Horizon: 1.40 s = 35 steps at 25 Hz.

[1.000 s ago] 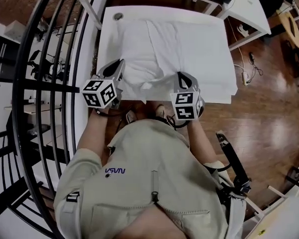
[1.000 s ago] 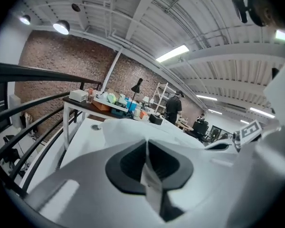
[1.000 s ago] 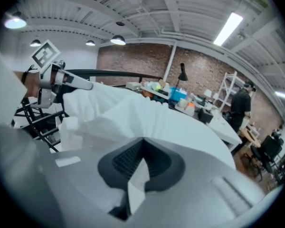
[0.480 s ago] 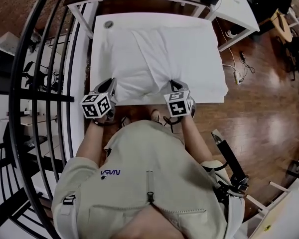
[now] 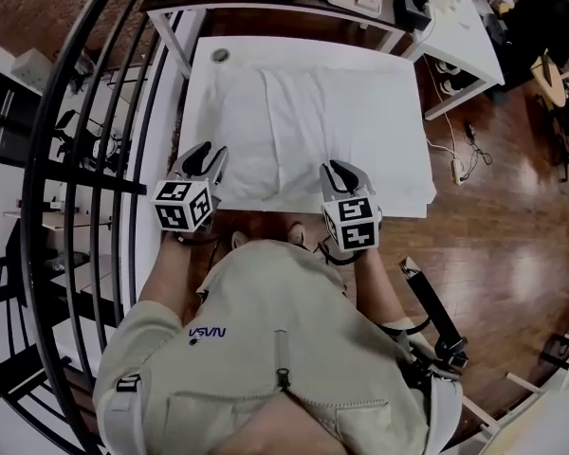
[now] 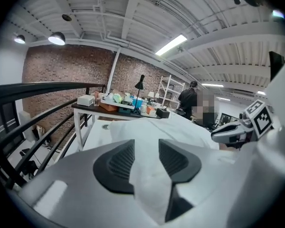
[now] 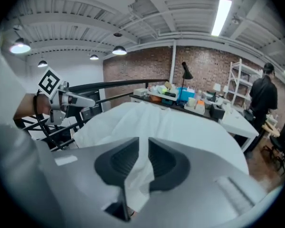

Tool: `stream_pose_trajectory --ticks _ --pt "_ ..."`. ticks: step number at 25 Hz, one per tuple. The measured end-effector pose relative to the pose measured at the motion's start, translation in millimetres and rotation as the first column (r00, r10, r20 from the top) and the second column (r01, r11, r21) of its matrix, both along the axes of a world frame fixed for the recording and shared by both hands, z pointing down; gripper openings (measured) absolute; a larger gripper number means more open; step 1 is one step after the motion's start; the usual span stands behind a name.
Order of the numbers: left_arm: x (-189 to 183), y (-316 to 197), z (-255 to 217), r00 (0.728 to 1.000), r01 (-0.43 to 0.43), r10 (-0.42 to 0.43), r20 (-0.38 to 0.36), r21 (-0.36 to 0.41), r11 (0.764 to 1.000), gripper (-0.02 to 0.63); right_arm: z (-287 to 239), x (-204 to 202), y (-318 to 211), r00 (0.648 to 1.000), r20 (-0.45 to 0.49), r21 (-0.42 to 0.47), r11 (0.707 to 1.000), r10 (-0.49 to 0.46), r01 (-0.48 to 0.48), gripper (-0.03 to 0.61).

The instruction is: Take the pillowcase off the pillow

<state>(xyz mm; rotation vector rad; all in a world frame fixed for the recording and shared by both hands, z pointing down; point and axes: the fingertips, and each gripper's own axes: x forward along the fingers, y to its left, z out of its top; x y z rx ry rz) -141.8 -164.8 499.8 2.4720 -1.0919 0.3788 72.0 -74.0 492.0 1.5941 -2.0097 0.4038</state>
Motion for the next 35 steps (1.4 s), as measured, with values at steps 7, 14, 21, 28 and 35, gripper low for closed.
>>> stream_pose_trajectory --ticks 7,14,21,28,35 --pt "18.8 -15.6 1.1 0.997 0.063 -0.062 0.036 -0.025 0.998 0.172 -10.6 18.4 -22.1 0.997 0.047 0.038 0.997 -0.063 0.061 0.070" --pt "52.4 -43.5 -13.9 0.992 0.078 -0.080 0.096 0.021 0.997 0.181 -45.1 22.6 -72.1 0.984 0.046 0.154 0.974 -0.173 0.164 0.069" --pt "75.1 -99.3 -19.1 0.987 0.029 -0.038 0.157 0.062 0.998 0.213 -59.3 4.7 -145.3 0.975 0.027 0.153 0.965 -0.221 0.214 0.072" --pt "73.8 -162.1 15.2 0.970 0.006 -0.002 0.245 -0.017 1.000 0.295 -46.7 -12.6 -233.6 0.967 -0.013 0.028 0.967 -0.253 0.253 0.110" --pt "80.9 -174.7 56.5 0.981 -0.035 0.070 0.179 -0.195 0.980 0.319 7.9 -33.9 -290.9 0.965 -0.064 -0.187 0.953 -0.253 0.238 0.112"
